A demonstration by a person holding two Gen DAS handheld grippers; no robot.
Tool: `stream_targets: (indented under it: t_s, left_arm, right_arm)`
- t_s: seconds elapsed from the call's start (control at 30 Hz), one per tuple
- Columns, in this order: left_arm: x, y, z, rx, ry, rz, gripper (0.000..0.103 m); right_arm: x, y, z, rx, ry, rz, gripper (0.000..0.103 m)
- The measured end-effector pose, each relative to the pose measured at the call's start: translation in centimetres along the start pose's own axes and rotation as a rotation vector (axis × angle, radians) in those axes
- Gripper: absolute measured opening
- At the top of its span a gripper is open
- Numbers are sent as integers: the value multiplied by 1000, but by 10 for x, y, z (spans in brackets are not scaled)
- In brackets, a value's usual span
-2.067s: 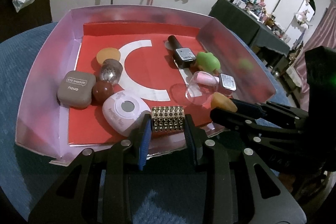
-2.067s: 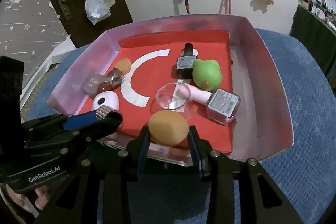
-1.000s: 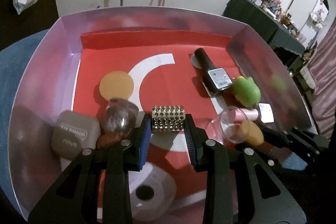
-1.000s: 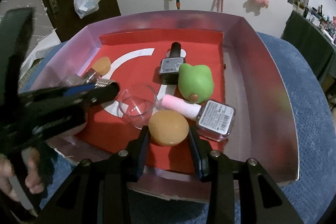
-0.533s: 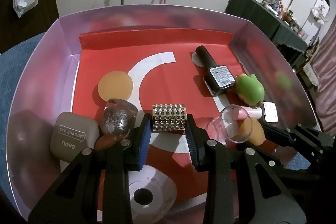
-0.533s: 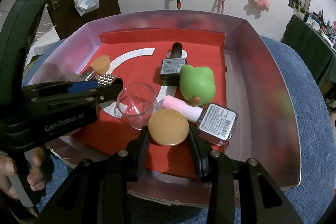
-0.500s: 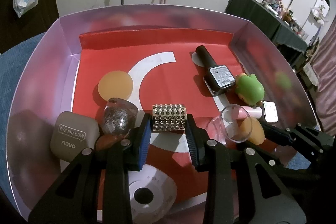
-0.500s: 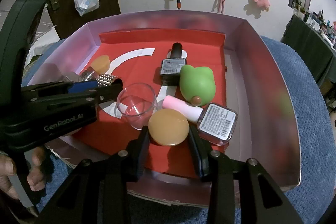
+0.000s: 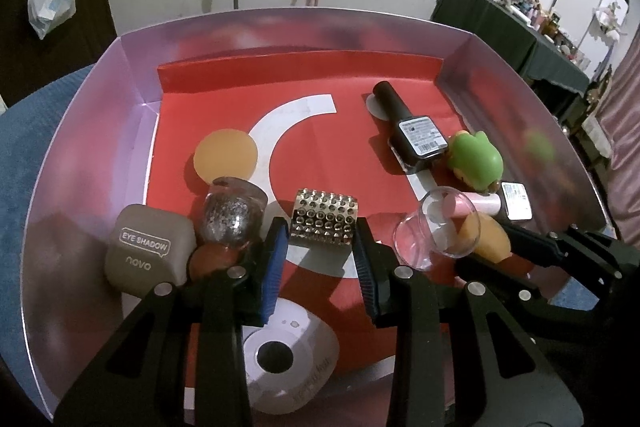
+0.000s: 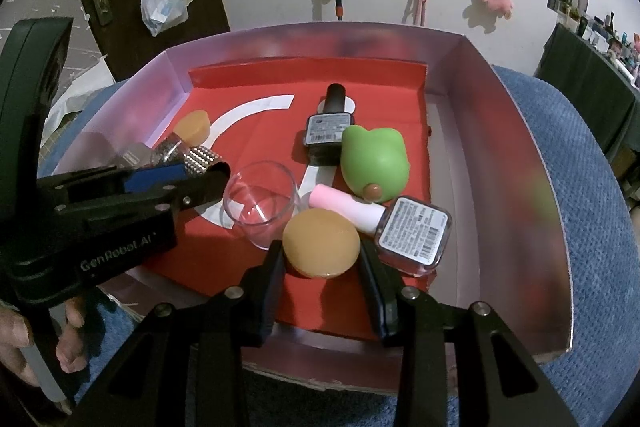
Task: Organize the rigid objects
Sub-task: 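Lower and release the cylinder with left gripper while right gripper releases the sponge beside the cup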
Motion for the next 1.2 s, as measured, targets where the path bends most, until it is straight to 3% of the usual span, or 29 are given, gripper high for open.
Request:
stream_targets:
  t_s: [0.27, 0.3, 0.37, 0.4, 0.97, 1.2]
  left_arm:
    - [-3, -3, 15, 2, -41, -6, 32]
    - [-4, -3, 18, 4, -45, -7, 36]
    - [-5, -6, 24, -5, -62, -8, 64]
    - [-5, -7, 27, -9, -72, -11, 66]
    - [-26, -7, 73, 71, -177, -31, 81]
    - [-40, -6, 79, 63, -197, -20, 85]
  right_arm:
    - [-2, 0, 7, 7, -20, -6, 45]
    - [-2, 0, 9, 7, -24, -6, 45]
    - [-2, 0, 14, 9, -34, -10, 47]
    - [-2, -1, 16, 10, -40, -12, 51]
    - [-7, -8, 55, -30, -174, -77, 76]
    - [-14, -15, 56, -88, -198, -133, 77]
Point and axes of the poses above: each gripper's, at about its wrist camera, not at the fingertips, and z roughly against the way its jaws point, y to its left, x to its top, the point moved 7 cm from there along -z, roughly the way its jaws point, and after that the axes turned 12 degrees about -x, right-handed, at the moved point
